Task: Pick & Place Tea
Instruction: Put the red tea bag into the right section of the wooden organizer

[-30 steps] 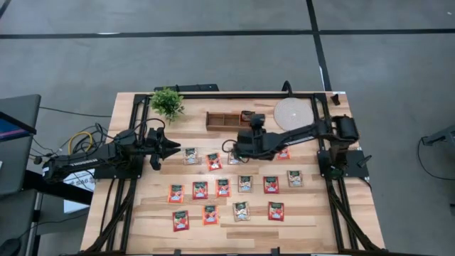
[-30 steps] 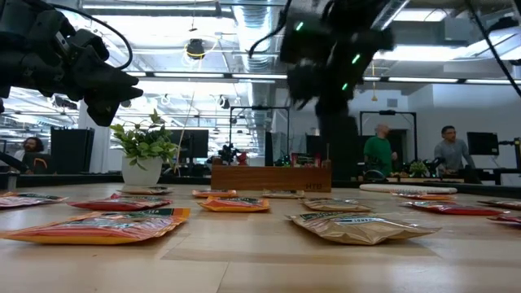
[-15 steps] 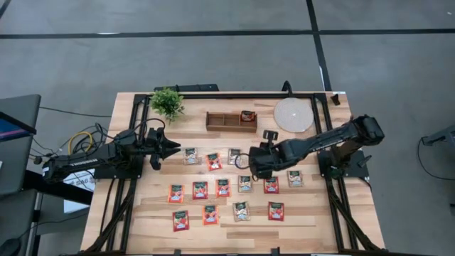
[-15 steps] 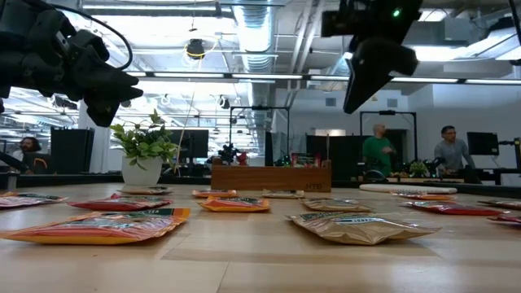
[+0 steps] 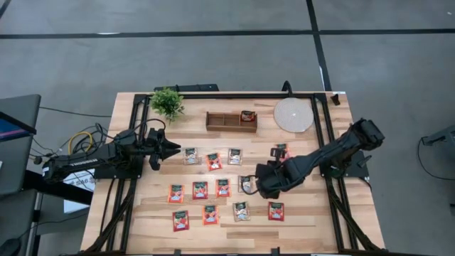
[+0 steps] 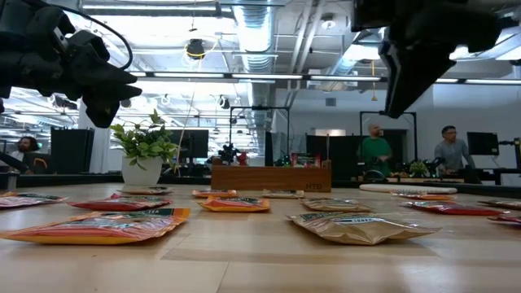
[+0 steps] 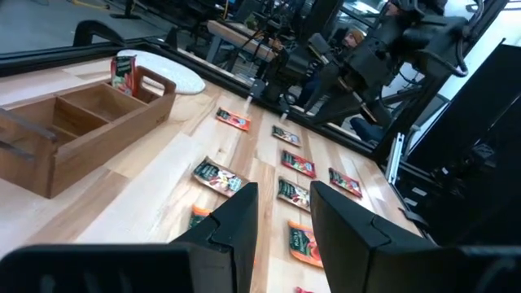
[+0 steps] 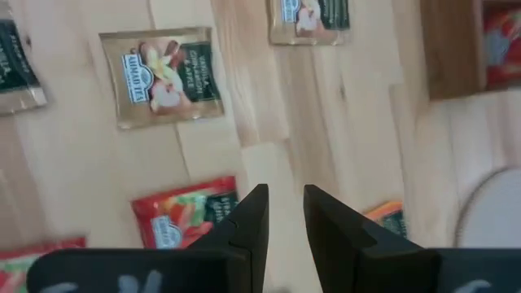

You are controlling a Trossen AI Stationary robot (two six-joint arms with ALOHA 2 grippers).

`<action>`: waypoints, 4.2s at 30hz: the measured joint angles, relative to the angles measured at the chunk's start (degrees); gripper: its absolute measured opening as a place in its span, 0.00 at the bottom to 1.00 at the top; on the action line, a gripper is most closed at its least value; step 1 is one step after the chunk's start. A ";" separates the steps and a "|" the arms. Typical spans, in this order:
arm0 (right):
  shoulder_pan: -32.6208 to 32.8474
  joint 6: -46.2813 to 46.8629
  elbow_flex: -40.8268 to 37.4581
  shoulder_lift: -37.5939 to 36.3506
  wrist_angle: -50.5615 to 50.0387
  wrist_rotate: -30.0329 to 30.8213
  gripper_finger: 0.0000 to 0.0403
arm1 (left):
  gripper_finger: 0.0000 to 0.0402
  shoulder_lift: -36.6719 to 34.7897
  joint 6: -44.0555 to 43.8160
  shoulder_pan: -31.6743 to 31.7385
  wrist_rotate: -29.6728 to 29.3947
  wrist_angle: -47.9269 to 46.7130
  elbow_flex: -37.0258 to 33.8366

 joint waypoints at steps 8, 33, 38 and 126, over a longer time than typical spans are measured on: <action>-2.02 0.57 -8.59 0.16 1.90 -7.16 0.18 | 0.26 0.00 -0.27 0.00 0.04 0.02 0.00; -9.88 -9.03 -12.75 0.15 8.00 -17.87 0.33 | 0.26 0.00 -0.27 0.00 0.08 0.07 0.00; -9.87 -8.02 -12.75 0.25 9.85 -19.39 0.31 | 0.26 0.00 -0.34 0.00 1.60 0.26 0.00; -15.87 -11.98 -12.97 7.52 12.32 -18.76 0.16 | 0.26 0.00 -0.16 0.00 2.00 0.26 0.00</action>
